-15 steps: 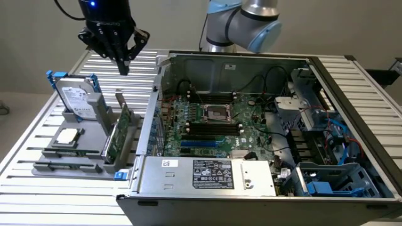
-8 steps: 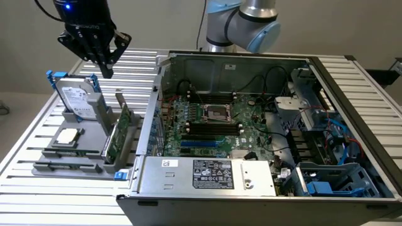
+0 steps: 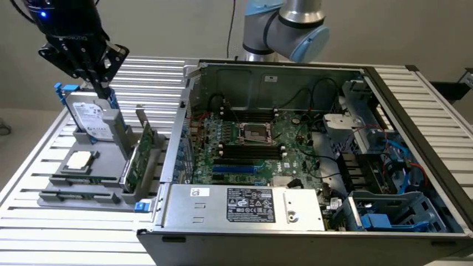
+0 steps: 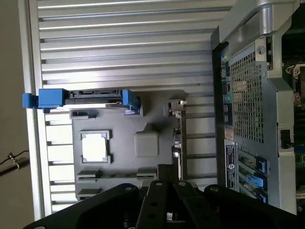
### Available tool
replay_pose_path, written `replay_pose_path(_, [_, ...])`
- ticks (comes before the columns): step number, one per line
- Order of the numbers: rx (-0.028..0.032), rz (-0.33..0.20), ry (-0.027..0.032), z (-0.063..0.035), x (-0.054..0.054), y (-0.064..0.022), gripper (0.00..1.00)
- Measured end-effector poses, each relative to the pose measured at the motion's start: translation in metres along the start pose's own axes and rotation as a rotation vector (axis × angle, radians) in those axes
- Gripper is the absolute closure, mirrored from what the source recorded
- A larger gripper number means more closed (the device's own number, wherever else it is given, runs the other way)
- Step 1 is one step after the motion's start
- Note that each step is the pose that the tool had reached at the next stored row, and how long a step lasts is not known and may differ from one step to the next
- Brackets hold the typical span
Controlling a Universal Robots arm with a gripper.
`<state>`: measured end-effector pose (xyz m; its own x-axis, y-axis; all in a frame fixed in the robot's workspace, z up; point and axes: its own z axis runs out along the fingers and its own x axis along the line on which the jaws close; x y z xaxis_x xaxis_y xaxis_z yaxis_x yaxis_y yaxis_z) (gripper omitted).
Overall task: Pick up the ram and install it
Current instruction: 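Reach for the ram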
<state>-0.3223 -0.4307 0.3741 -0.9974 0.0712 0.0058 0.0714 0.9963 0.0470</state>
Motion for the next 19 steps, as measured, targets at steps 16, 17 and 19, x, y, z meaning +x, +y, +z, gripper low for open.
replay_pose_path(16, [0.0011, 0.0, 0.0162, 0.0092, 0.031, -0.0406, 0.89])
replay_pose_path(17, [0.0013, -0.001, 0.0193, 0.01, 0.031, -0.0413, 0.89])
replay_pose_path(19, [0.0019, -0.011, 0.0236, 0.0116, 0.031, -0.042, 0.89])
